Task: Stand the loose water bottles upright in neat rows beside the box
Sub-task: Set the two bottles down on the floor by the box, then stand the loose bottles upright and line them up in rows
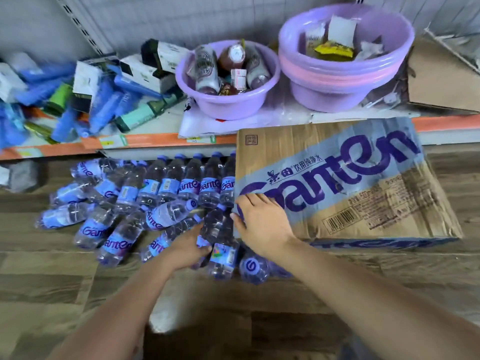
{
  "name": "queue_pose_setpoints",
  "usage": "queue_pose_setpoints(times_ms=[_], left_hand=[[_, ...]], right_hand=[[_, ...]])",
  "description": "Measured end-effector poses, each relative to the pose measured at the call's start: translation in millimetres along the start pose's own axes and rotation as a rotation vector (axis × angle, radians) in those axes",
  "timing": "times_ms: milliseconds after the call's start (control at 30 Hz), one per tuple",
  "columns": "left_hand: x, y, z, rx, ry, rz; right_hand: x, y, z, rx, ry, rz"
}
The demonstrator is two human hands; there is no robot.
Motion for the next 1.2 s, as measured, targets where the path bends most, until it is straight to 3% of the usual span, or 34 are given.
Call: queue_pose_setpoints(times_ms=[133, 400, 600, 800, 1033, 1200], left_hand=[[-52.9, -16.1, -51.5, 0.096, 0.106, -0.125], [-143.2, -57.0, -146.2, 0.293, 0.027, -0.333], [-170.6, -70.9, -168.6, 0.386, -0.092, -0.399], [-164.3, -73.4, -186.2, 0.37, -0.146, -0.36], [-134.0, -46.0, -225.5, 0.405, -0.061, -0.29], [-113.2, -35.1, -238.3, 0.358, -0.011, -0.156]], right_hand=[[33.7, -33.4, -63.2, -0.019, -0.134, 0.096], [97.4, -35.5, -165.9, 0.446, -0.379, 0.079], [77.1, -29.8, -189.6, 0.692, -0.371, 0.019], [74.9, -27.6, -207.3, 0.679, -0.411, 0.07], [106.4, 1.7, -230.6, 0.547, -0.457, 0.132], [128.5, 24.2, -246.5, 0.604, -0.534, 0.176]])
Point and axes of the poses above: each hand's wrist, its own z-axis away from the middle knuckle, its own x-axis out of the palm, y = z × x, the point moved 3 cm from there along -z, towards the middle knuckle, and after that the axes turned 3 degrees about z, right-handed, at the moved point
